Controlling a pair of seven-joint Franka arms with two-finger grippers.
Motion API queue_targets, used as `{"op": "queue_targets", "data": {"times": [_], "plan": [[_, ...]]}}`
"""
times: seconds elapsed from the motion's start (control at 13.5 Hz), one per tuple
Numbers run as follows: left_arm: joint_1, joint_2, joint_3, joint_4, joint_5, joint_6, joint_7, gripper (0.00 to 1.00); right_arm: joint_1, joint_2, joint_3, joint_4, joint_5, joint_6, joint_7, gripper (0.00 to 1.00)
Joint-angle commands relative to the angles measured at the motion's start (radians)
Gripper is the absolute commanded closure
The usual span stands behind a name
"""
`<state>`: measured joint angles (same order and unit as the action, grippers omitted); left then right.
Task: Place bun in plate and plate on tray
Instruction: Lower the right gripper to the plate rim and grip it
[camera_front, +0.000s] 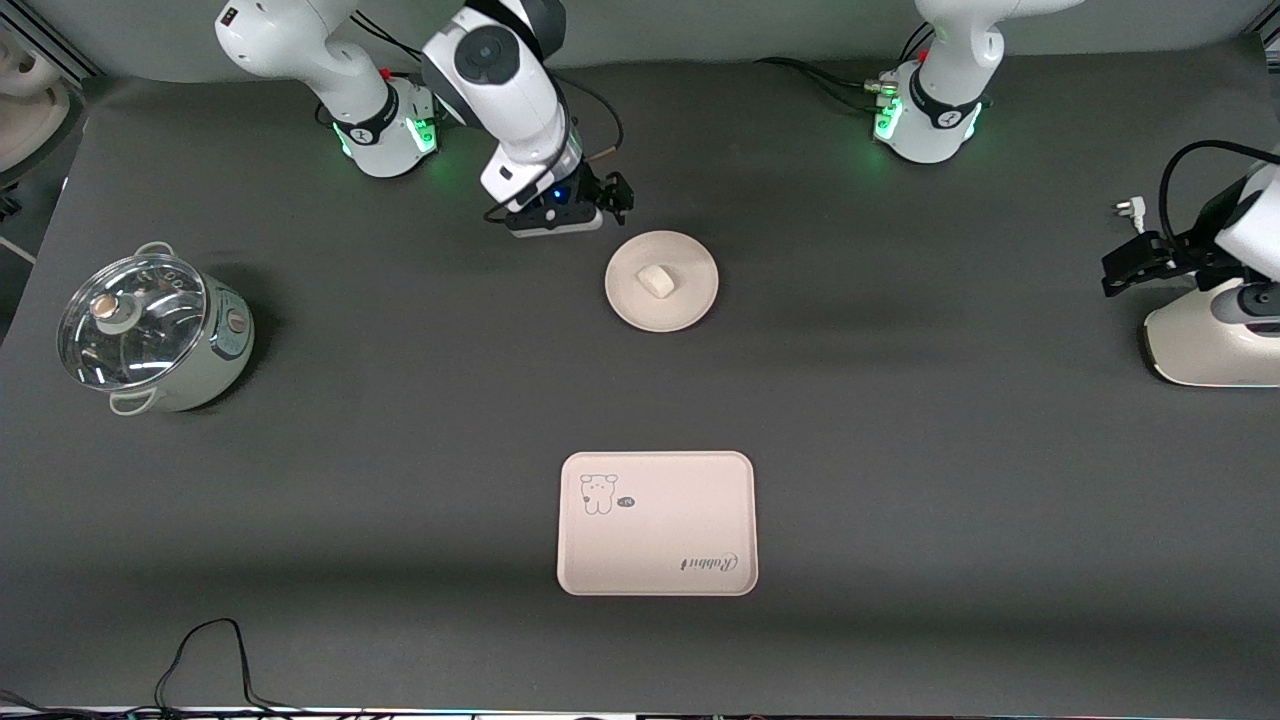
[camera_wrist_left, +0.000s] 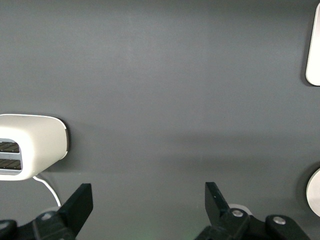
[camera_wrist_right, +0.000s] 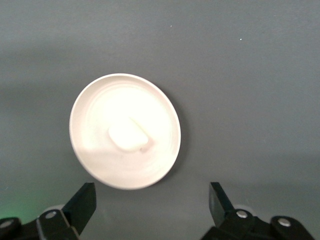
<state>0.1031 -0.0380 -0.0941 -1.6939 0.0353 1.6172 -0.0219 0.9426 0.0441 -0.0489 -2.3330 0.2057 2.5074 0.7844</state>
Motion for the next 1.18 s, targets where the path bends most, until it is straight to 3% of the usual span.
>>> {"op": "queue_targets", "data": {"times": [0.0, 0.37, 1.11], "plan": [[-0.036, -0.023, 0.040, -0.024, -0.025, -0.006, 0.020, 0.00, 0.019, 0.101, -0.011, -0.046, 0.012, 0.189, -0.011, 0.00], [-0.054, -0.031, 0.071, -0.027, -0.026, -0.011, 0.020, 0.00, 0.056, 0.270, -0.011, -0.054, 0.026, 0.424, 0.005, 0.00], [-0.063, -0.033, 0.060, -0.030, -0.025, -0.043, 0.000, 0.00, 0.056, 0.361, -0.009, -0.054, 0.026, 0.522, 0.006, 0.00]]}}
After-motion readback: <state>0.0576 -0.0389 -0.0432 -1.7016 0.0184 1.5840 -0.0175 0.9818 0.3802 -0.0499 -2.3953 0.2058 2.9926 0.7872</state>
